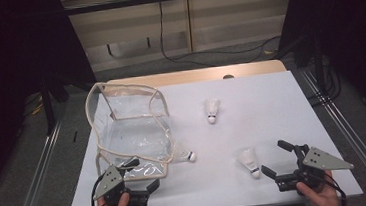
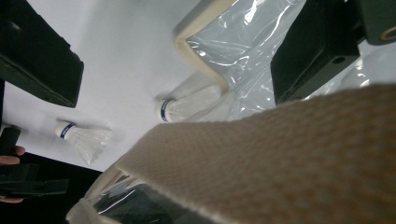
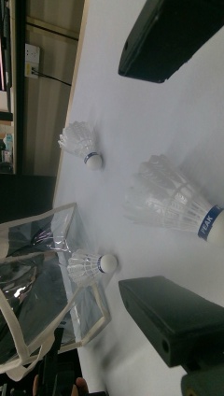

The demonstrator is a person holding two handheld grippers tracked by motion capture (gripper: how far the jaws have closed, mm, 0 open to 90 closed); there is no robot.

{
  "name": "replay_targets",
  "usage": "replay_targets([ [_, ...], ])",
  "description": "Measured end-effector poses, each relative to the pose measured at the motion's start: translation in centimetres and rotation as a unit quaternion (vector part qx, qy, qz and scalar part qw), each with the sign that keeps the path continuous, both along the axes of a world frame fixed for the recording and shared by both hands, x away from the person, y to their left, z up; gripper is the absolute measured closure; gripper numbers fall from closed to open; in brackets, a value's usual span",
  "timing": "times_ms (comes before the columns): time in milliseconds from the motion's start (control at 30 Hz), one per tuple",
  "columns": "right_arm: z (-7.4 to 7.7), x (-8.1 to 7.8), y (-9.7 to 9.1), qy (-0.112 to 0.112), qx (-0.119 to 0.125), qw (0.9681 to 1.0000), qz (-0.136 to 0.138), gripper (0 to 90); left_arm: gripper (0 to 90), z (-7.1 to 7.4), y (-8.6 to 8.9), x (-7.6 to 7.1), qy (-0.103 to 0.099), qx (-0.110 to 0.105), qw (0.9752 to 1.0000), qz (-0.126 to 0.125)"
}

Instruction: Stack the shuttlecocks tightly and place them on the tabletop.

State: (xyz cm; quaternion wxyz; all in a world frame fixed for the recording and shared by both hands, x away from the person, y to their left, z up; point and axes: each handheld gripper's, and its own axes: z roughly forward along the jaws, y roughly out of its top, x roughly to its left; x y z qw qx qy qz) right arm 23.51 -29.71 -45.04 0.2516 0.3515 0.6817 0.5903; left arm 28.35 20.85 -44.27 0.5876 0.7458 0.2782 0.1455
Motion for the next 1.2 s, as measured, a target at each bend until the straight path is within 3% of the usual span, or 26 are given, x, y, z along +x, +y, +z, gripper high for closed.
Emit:
replay_targets([
  [500,0.0,0.0,-0.1,-0.001,-0.001,1.0,-0.002,0.0,2.9,0.0,-0.8,-0.5,-0.002,-0.007,1.0,-0.004],
  [1200,0.1,0.0,0.1,-0.001,-0.001,1.0,0.0,0.1,3.8,0.1,-2.8,-0.9,-0.001,-0.004,0.9996,-0.028],
])
